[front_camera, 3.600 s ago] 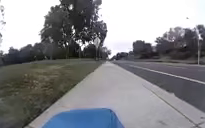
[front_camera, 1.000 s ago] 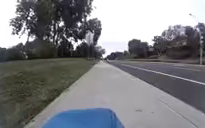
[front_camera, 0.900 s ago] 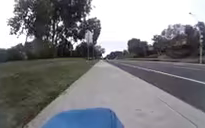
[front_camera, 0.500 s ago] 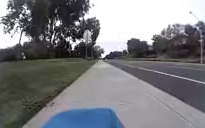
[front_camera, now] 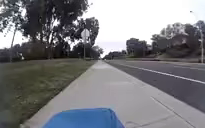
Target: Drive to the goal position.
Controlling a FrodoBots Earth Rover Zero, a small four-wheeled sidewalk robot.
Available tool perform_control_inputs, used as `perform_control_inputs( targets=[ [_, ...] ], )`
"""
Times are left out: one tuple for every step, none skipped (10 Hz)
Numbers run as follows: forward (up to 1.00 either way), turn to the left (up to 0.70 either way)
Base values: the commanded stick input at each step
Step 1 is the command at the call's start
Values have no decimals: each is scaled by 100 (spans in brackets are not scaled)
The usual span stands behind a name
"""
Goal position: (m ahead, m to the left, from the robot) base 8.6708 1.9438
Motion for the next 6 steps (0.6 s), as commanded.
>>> perform_control_inputs(
  targets=[
    [100, 0],
    [100, 0],
    [100, 0],
    [100, 0],
    [100, 0],
    [100, 0]
  ],
)
